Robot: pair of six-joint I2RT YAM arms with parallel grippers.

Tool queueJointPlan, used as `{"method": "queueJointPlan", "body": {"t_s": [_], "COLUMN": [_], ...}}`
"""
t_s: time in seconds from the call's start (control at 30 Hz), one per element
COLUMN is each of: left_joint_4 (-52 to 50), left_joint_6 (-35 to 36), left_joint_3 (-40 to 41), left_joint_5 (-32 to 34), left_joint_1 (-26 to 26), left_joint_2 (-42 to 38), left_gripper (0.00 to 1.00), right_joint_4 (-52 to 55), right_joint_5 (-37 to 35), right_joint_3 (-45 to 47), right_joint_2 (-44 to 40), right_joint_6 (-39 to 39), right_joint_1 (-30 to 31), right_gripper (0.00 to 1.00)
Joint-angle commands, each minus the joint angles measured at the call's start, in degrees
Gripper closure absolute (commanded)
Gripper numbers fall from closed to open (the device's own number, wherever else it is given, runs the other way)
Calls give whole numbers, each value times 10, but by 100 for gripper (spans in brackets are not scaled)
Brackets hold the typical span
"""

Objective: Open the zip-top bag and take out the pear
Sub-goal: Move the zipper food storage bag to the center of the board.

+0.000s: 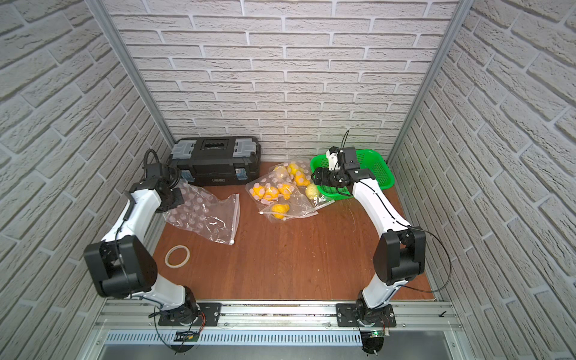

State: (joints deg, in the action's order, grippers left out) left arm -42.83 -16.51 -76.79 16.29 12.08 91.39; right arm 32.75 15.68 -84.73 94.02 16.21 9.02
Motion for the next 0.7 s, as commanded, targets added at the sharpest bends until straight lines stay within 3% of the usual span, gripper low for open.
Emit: {"method": "queueJointPlan", "body": {"t_s": [0.0, 0.1, 0.2, 0.37, 0.53, 0.67], "left_joint_4": [-9, -16, -31, -27, -25, -6], "left_joint_6": [50, 65, 71, 63, 52, 31], "left_joint_3": [-28, -54, -79, -77, -58, -26], "left_joint_5": [76, 116, 131, 80, 19, -55], "left_joint_1": [4, 6, 11, 8, -8, -27], "left_joint_2": [31, 53, 69, 45, 3, -39], "left_gripper": [100, 99, 85, 54, 47, 45], "right_joint_4": [7, 17, 44, 30, 21, -26], "right_joint_5": [6, 14, -10, -48, -85, -72], "right_joint_3": [31, 57, 72, 106, 102, 111], "right_joint_2": [-37, -53, -52, -54, -21, -2], "right_joint_6": [-17, -48, -98, -197, -350, -474], "right_joint_1": [27, 65, 104, 159, 208, 238], "right_gripper": [21, 23, 24, 25, 26, 25]}}
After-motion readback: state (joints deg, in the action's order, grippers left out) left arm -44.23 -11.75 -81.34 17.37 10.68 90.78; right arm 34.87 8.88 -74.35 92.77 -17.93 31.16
